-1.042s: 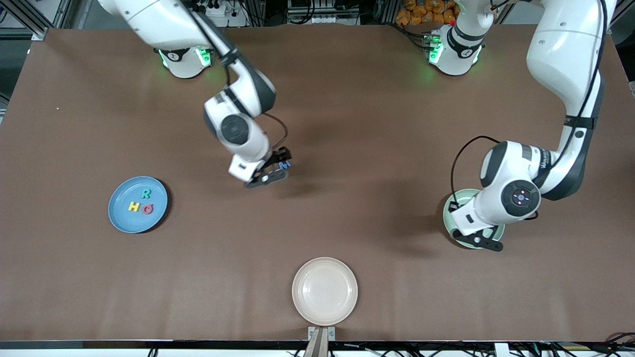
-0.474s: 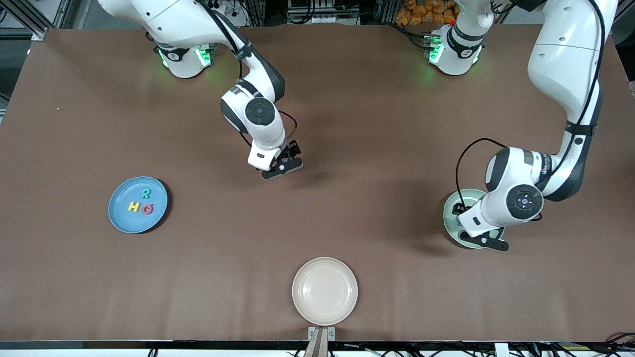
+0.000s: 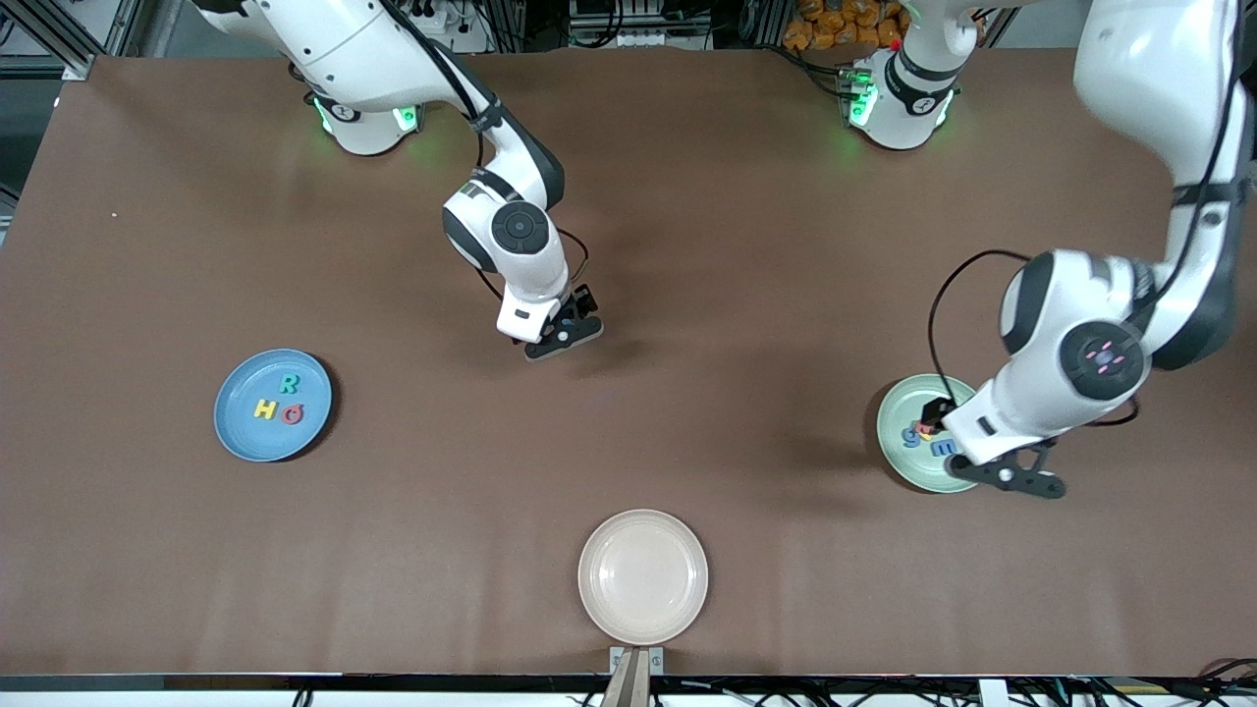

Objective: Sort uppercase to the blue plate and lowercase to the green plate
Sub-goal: 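Release the pink w on the green plate while the right gripper grasps W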

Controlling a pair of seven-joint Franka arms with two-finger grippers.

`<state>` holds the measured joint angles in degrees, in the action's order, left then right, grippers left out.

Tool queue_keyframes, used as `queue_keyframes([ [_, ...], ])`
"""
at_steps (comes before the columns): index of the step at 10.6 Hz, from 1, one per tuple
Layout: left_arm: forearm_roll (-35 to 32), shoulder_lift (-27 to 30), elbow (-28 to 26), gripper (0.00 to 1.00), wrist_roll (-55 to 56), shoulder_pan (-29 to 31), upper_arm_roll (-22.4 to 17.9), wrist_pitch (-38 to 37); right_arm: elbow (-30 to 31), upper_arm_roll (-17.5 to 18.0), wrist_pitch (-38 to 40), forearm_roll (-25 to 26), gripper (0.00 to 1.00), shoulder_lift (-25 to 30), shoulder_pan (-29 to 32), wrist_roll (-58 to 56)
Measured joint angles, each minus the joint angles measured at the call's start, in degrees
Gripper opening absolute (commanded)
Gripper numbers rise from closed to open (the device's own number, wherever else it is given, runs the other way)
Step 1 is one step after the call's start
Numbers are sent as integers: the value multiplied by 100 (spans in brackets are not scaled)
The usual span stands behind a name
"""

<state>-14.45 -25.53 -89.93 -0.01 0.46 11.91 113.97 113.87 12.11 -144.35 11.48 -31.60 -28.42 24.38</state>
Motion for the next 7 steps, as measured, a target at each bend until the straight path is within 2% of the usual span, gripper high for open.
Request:
queue_keyframes([
  [4, 608, 1112, 131, 100, -1, -177, -10, -1041, 12, -1, -19, 5, 100, -62, -5, 145],
  [7, 1001, 1438, 428, 100, -1, -192, -101, -1680, 171, -1, -305, 7, 100, -97, -6, 184],
])
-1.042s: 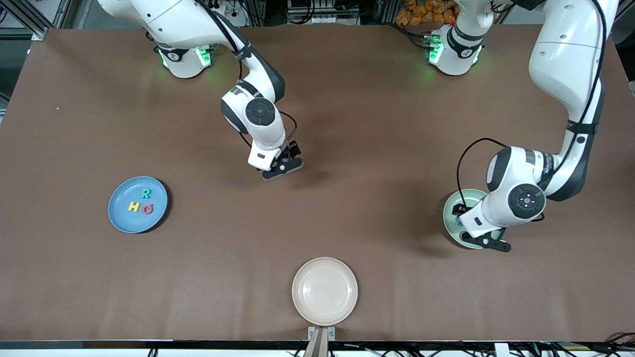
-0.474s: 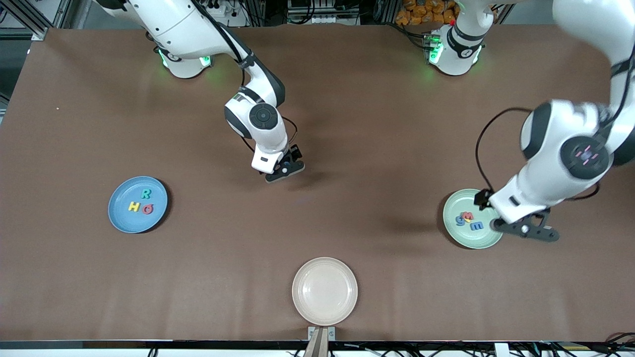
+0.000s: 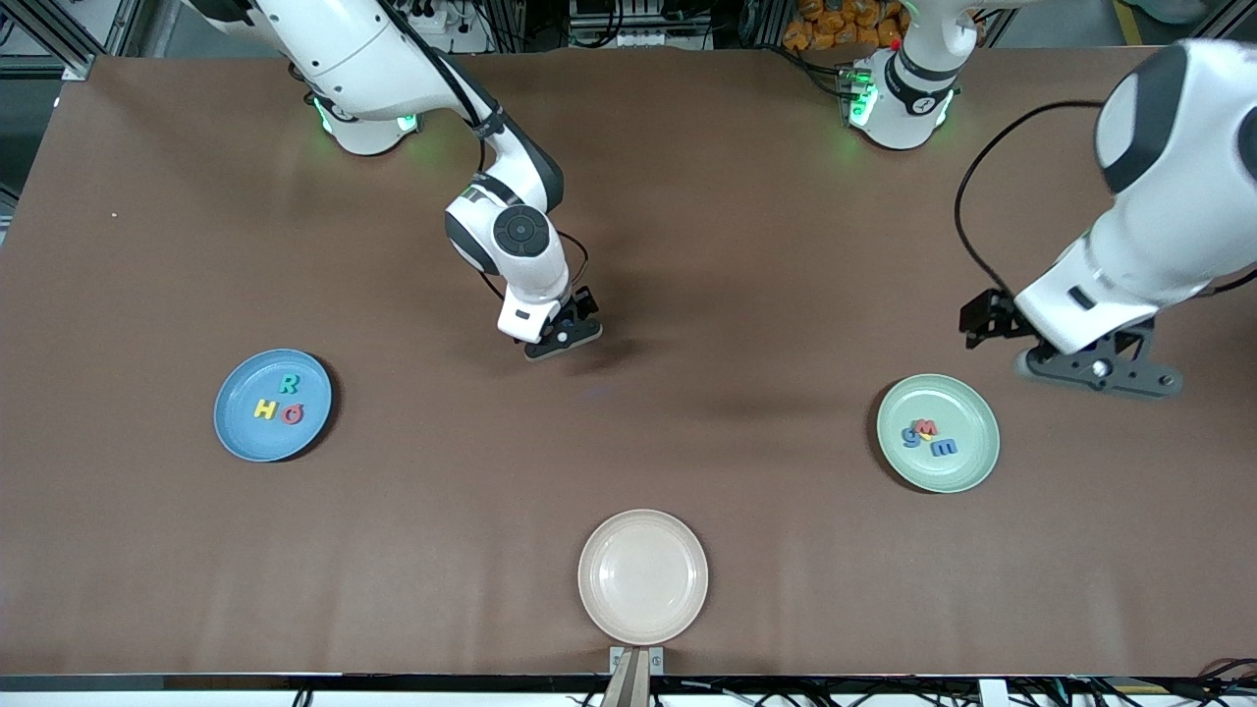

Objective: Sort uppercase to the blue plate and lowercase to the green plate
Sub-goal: 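Release the pink w on the green plate while the right gripper grasps W, then carry the blue W to the blue plate and release it with the right gripper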

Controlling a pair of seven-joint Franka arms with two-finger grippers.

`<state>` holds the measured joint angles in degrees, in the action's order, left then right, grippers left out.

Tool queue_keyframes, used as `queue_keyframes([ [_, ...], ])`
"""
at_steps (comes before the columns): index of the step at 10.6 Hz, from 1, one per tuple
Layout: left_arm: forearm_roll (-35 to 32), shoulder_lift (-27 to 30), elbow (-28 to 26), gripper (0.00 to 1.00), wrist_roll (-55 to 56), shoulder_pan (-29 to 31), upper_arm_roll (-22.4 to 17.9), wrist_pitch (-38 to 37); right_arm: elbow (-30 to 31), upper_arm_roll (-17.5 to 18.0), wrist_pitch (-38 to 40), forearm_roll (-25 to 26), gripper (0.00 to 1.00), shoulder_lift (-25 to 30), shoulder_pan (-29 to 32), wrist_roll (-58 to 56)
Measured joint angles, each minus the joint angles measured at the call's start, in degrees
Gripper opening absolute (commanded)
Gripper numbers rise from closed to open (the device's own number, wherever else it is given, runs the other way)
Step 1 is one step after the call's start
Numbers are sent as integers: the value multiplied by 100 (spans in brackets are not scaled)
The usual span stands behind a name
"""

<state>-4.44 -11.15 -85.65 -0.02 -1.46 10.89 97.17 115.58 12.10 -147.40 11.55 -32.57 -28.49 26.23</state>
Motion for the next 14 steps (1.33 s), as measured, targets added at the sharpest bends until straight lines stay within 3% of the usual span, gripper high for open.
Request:
queue_keyframes([
  [2, 87, 166, 89, 100, -33, 1, -129, -197, 24, 0, -45, 1, 100, -26, 0, 21],
  [3, 101, 246, 99, 100, -40, -5, -133, -259, 25, 0, -47, 1, 84, -29, 0, 33],
  [4, 109, 315, 101, 100, -40, -33, -133, -297, 25, 1, -50, 2, 36, -29, -1, 38],
  [5, 113, 366, 103, 100, -40, -71, -132, -309, 24, -1, -54, 6, 6, -22, -1, 42],
  [6, 116, 408, 106, 100, -40, -105, -132, -312, 21, 4, -57, 6, 0, 14, -1, 46],
  [12, 494, 557, 123, 100, -40, -121, -177, -561, 5, -25, -25, 13, 0, 97, 31, 80],
  [14, 662, 616, 150, 100, -40, -121, -316, -763, -65, -73, 199, 14, 0, 289, 291, 60],
])
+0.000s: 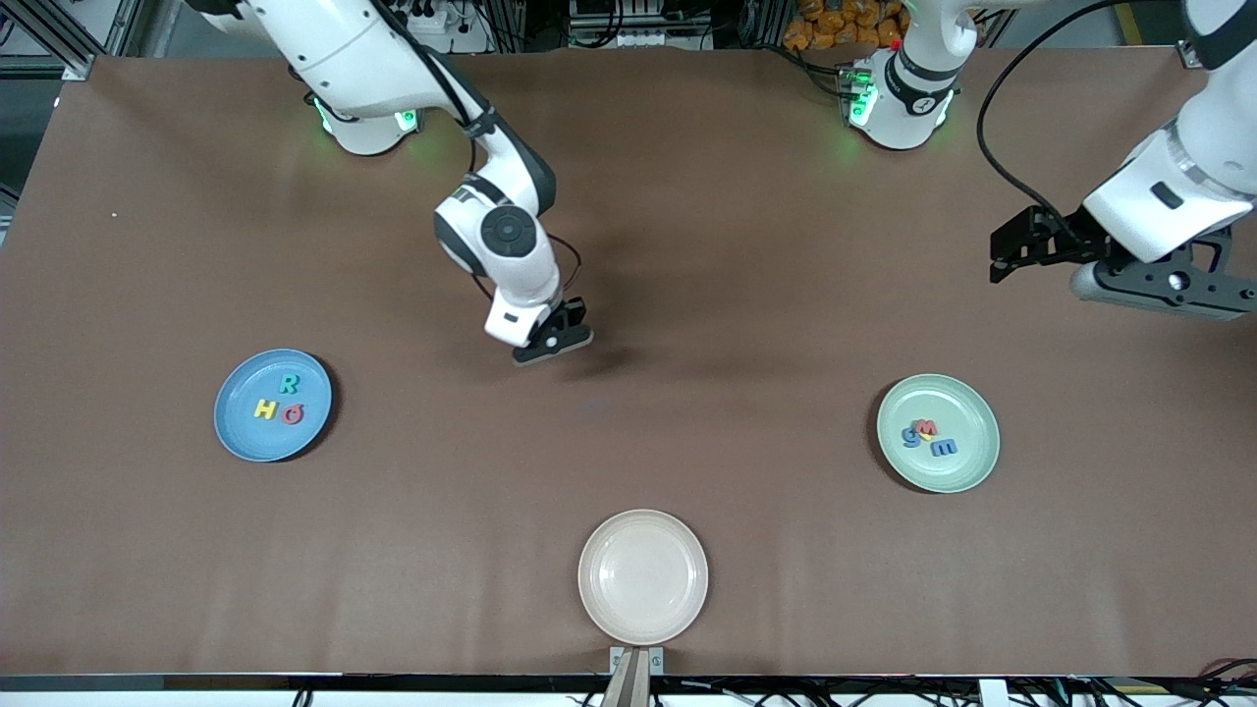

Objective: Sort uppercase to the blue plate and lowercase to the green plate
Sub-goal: 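Carry the blue W to the blue plate and release it with the right gripper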

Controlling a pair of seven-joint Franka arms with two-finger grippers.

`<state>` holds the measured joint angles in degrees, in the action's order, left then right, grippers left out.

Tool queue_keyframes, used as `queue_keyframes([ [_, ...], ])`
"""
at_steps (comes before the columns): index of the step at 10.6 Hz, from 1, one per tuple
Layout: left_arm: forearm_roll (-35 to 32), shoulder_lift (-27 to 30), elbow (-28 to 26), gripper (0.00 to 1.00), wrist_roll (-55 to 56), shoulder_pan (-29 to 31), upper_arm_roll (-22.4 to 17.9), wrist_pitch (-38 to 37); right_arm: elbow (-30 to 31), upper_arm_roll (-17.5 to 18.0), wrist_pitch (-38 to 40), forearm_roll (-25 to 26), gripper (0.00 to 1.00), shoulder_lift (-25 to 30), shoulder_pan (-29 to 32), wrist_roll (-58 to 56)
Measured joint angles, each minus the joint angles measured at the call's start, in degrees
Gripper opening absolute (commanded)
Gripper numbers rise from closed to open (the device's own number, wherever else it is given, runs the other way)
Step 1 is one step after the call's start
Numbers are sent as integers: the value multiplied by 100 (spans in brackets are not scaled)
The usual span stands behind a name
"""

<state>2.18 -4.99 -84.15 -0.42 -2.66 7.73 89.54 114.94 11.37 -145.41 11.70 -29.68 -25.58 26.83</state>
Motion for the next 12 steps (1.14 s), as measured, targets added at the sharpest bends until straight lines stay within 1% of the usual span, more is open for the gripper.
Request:
queue_keyframes([
  [2, 26, 30, 43, 100, 0, 2, -109, -96, -33, -16, 171, 10, 0, 305, 621, -370],
  [4, 26, 37, 63, 100, 0, -2, -118, -209, -69, -59, 280, 33, 0, 455, 1220, -959],
  [7, -47, 39, 119, 100, 0, -25, -124, -320, -81, -293, 387, 63, 0, 472, 2118, -2436],
  [9, -149, 39, 126, 100, 0, -24, -145, -324, -80, -377, 452, 65, 0, 472, 2757, -3439],
  [10, -174, 39, 126, 100, 0, -23, -168, -325, -78, -379, 462, 65, 0, 472, 2988, -3755],
  [12, -284, 39, 129, 100, 0, -23, -198, -325, -67, -379, 482, 65, 0, 469, 3183, -3964],
])
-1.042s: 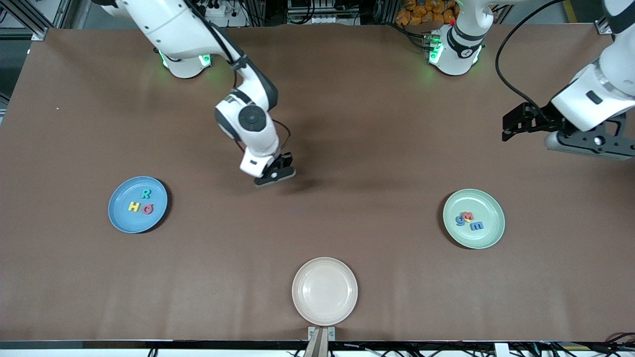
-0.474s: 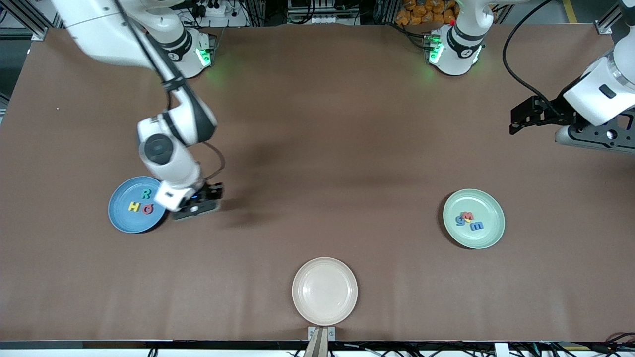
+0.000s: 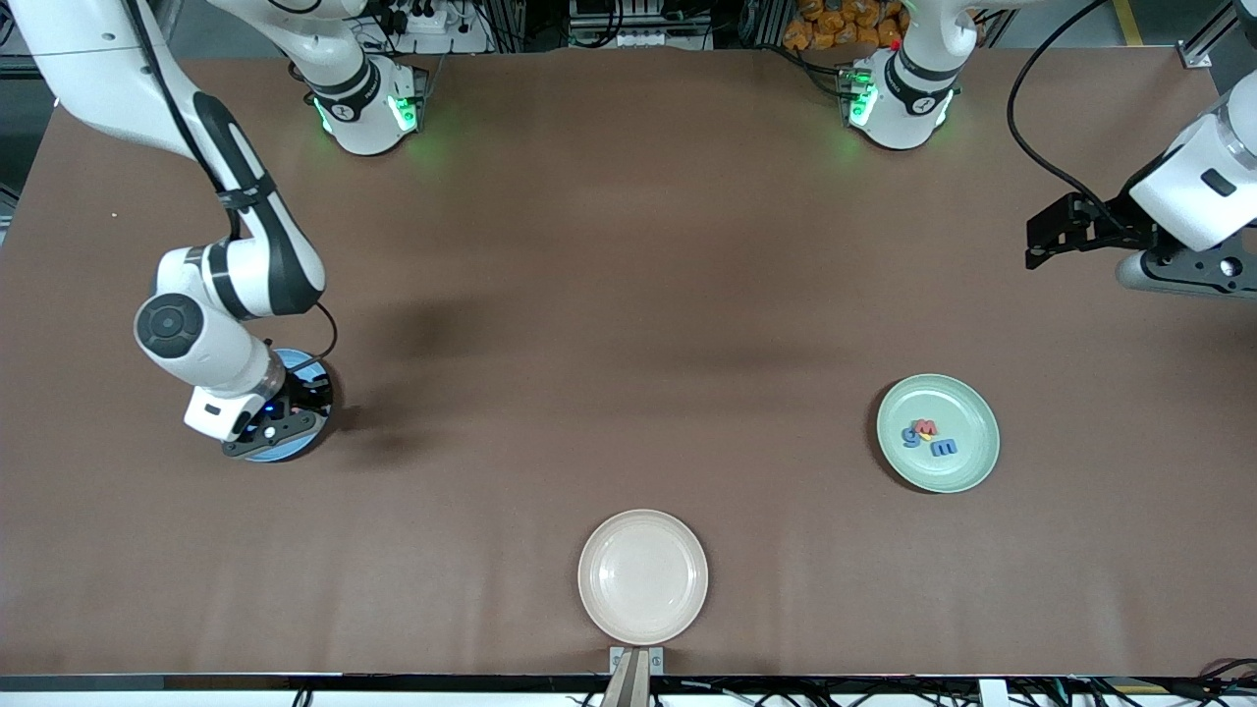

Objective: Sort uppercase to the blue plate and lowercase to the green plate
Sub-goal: 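Carry the blue W to the blue plate and release it with the right gripper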

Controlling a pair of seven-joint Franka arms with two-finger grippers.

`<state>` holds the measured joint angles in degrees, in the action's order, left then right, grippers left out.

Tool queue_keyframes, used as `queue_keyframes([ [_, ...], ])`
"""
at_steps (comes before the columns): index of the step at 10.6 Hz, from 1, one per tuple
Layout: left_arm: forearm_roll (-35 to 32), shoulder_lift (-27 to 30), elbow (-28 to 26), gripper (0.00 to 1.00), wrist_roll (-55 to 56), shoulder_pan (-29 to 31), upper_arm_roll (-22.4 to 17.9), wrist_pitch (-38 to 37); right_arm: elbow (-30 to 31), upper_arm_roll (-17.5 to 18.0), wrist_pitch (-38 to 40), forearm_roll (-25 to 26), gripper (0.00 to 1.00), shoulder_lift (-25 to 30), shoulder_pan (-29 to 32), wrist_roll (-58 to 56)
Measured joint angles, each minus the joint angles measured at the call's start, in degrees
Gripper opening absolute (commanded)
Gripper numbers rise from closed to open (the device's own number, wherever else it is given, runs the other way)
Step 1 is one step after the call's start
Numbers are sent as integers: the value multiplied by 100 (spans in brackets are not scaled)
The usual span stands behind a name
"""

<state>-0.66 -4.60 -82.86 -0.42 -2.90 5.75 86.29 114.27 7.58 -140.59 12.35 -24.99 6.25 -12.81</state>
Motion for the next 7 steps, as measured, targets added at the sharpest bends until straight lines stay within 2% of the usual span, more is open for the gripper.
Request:
queue_keyframes([
  [1, -34, 0, 0, 100, 0, -1, 0, -1, 9, -1, 10, 0, 10, -1, 42, -27],
  [3, -41, 0, 2, 100, 16, -2, -8, -1, 32, -2, 13, 0, 100, -25, 126, -95],
  [7, -42, 0, 5, 100, 187, -10, -21, -2, 63, 8, 12, -2, 100, -51, 152, -95],
])
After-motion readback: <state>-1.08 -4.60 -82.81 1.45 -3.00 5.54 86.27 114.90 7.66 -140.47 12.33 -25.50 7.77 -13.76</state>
